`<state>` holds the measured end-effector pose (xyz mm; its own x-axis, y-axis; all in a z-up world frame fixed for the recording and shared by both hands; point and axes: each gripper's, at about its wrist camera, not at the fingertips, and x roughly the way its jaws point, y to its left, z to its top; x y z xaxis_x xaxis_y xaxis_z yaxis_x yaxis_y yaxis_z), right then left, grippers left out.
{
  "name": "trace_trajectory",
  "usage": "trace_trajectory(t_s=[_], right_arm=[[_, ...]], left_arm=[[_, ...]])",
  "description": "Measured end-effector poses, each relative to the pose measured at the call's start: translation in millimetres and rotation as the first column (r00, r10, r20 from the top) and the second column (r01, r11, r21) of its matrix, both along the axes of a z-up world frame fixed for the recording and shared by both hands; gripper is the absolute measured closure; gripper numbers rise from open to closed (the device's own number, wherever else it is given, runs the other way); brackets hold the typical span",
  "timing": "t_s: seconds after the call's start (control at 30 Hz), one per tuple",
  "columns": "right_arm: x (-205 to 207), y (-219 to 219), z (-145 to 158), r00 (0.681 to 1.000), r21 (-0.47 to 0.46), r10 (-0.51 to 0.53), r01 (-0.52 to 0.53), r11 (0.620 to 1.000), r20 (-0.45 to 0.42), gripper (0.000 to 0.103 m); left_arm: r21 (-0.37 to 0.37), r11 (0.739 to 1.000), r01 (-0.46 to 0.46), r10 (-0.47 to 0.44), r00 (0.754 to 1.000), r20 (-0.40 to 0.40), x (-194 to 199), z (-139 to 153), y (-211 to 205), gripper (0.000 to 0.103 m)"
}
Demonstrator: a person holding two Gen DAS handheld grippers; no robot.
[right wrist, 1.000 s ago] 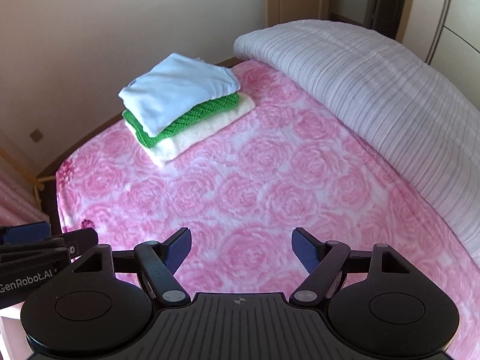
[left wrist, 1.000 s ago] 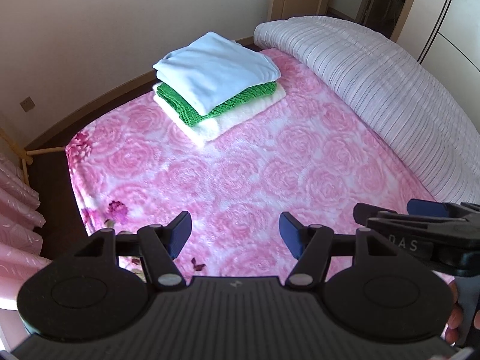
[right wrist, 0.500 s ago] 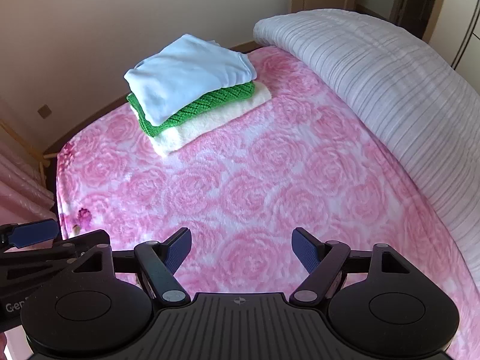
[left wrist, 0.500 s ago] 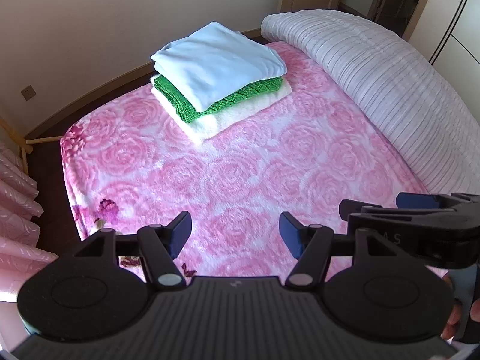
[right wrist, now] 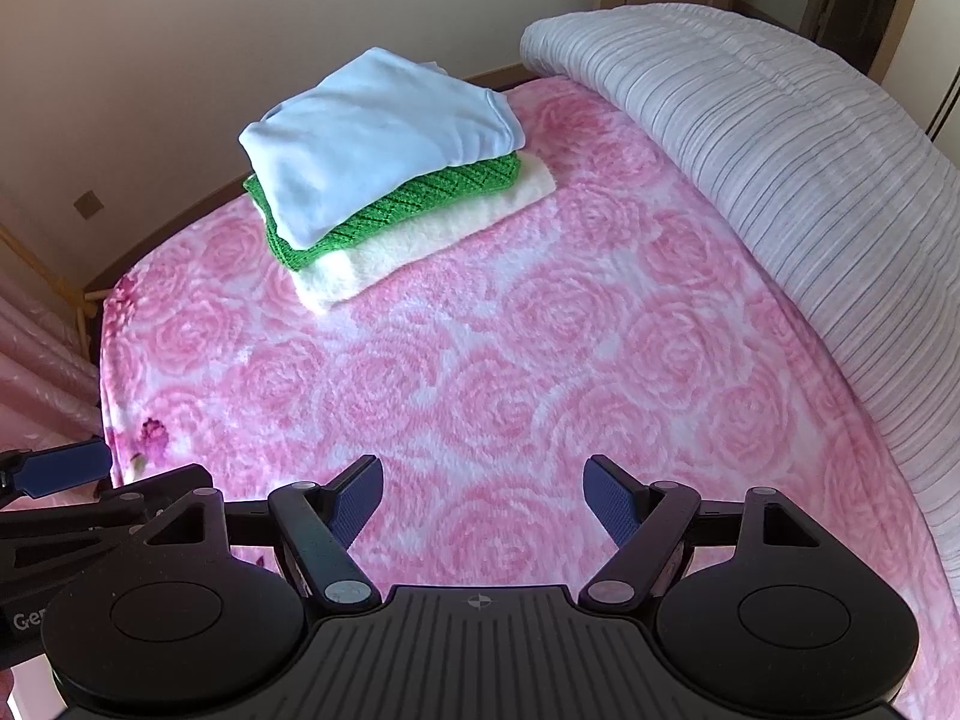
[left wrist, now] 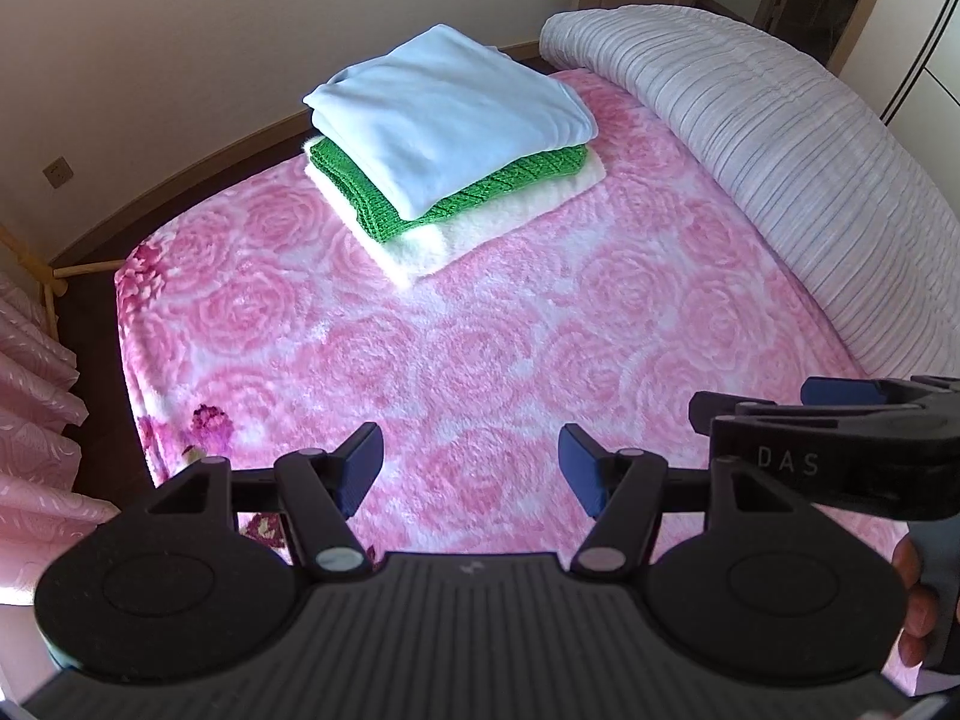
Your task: Fold clothes
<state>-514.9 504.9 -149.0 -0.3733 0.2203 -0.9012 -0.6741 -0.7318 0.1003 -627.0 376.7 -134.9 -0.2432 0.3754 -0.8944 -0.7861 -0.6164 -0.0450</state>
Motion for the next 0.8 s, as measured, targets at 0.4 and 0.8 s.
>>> trace_trajectory(t_s=[0.4,0.8], right_arm=[[-21,24,-14,1.0,-0.023,-0.001,0.001,1.0,0.011,0.026],[-43,39,-28,1.0,-0.047,-0.003,0.004,0.999,0.031,0.026]], left_arm=[[-0.02,1.0,-0.01,0.009,1.0,-0.012,-23,-15,23,0.042],[-0.045,0.999,-0.024,0.024,1.0,0.004,-48,-30,40,0.042]])
